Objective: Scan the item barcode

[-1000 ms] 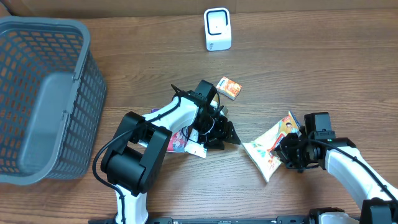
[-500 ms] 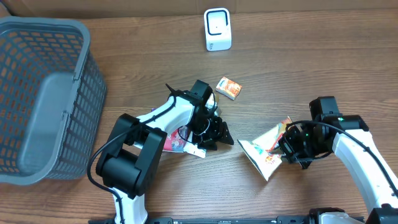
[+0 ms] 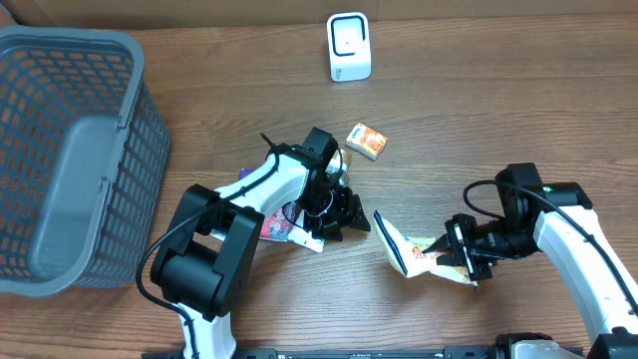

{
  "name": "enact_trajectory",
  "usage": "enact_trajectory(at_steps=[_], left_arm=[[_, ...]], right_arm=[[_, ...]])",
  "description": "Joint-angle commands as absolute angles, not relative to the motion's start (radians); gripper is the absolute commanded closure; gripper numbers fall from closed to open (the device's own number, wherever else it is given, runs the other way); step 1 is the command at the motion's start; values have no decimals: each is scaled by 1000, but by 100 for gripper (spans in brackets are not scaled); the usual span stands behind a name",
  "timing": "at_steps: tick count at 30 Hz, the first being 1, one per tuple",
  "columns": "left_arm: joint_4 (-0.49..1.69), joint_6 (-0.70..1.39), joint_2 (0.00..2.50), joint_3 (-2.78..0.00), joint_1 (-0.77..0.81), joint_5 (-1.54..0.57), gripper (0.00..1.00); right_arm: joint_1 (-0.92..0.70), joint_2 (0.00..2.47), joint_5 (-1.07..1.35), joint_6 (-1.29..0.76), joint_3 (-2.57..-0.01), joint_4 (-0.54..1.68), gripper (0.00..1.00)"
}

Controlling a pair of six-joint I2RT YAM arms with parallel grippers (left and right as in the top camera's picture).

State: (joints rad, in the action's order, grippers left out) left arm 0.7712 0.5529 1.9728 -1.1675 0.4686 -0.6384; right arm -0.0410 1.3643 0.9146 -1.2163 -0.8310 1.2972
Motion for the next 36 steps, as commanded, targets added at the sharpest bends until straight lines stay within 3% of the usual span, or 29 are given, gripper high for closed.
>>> enact_trajectory(at_steps=[1, 5, 10, 18, 25, 27, 31, 34, 36], left_arm=[[783, 577, 1999, -1130, 451, -490, 40], [785, 577, 1999, -1130, 451, -491, 40], [786, 585, 1998, -1130, 451, -491, 40], [787, 591, 1999, -1130, 452, -491, 40], [802, 591, 1999, -1130, 452, -491, 40], [804, 591, 1999, -1130, 452, -490, 39], [806, 591, 1999, -1130, 452, -491, 39], [808, 591, 1999, -1130, 452, -490, 39], [807, 591, 1999, -1130, 452, -490, 39]], right_arm=[[-39, 1359, 995, -1273, -848, 1299, 96], [-39, 1359, 989, -1272, -848, 1390, 96], [-38, 1370, 991, -1502, -848, 1533, 96], [-38, 1536, 986, -1740, -848, 1370, 96], [-38, 1787, 1039, -1664, -849, 1324, 96], [-37, 1848, 1047, -1595, -849, 1314, 80], [-31, 1858, 938, -1449, -854, 1173, 85], [-20, 1858, 858, -1423, -882, 1186, 81], [-10, 1857, 818, -1381, -907, 1177, 62]])
